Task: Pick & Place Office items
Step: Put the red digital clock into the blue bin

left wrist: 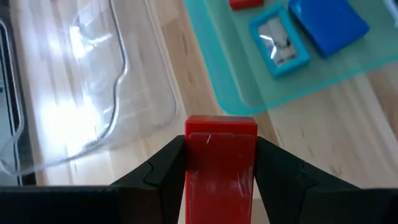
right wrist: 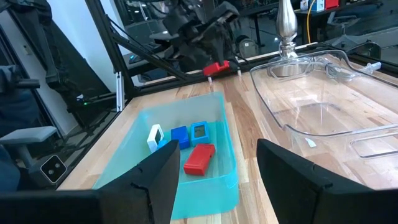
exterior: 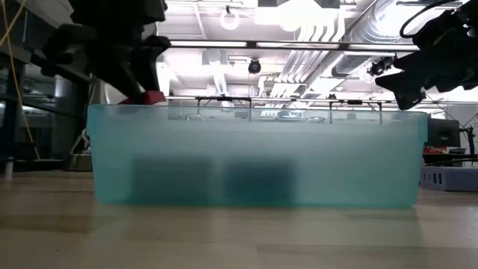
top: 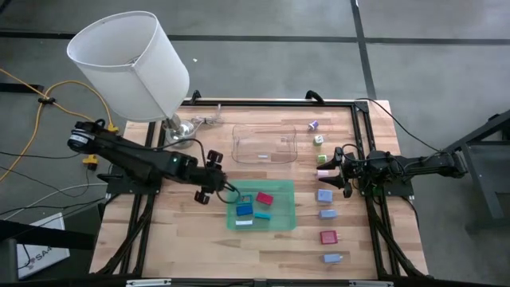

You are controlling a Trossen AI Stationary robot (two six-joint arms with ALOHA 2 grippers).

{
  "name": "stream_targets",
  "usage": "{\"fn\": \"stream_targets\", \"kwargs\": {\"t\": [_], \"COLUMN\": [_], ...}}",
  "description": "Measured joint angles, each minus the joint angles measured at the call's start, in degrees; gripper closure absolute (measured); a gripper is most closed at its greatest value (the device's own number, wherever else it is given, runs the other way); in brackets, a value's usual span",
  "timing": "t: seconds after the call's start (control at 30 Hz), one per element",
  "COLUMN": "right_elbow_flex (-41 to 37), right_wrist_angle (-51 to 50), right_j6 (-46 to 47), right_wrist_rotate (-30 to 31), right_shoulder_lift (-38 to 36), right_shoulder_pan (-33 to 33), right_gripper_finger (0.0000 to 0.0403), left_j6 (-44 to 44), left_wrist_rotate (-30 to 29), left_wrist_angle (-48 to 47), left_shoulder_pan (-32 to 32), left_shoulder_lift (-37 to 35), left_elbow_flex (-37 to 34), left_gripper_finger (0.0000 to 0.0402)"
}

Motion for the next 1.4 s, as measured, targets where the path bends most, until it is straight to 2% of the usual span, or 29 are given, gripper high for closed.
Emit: {"fn": "stream_targets", "kwargs": {"t": [0.33, 0.8, 1.07, 1.23, 1.4], "right_elbow_flex": [0.0, 0.0, 0.0, 0.0, 0.0], "right_wrist_angle": [0.0, 0.0, -0.1, 0.0, 0.0], "right_j6": [0.0, 0.0, 0.0, 0.0, 0.0], "right_wrist_rotate": [0.0, 0.0, 0.0, 0.0, 0.0], "right_shoulder_lift": [0.0, 0.0, 0.0, 0.2, 0.7], "right_shoulder_pan": [0.0, 0.0, 0.0, 0.0, 0.0], "right_gripper_finger": [0.0201, 0.0201, 0.0201, 0.0201, 0.0201], "left_j6": [2.8, 10.3, 10.4, 11.1, 10.5], "left_wrist_rotate": [0.0, 2.7, 6.5, 9.7, 10.1], "left_wrist_angle": [2.6, 4.2, 9.6, 14.2, 16.8], "left_shoulder_pan": [-1.7, -2.1, -2.1, -2.4, -3.0], "left_shoulder_lift": [7.0, 23.4, 30.9, 32.9, 33.7], "left_elbow_flex": [6.9, 20.7, 24.1, 24.3, 24.3], "left_gripper_finger": [0.0245, 0.0245, 0.0245, 0.0245, 0.0245]}}
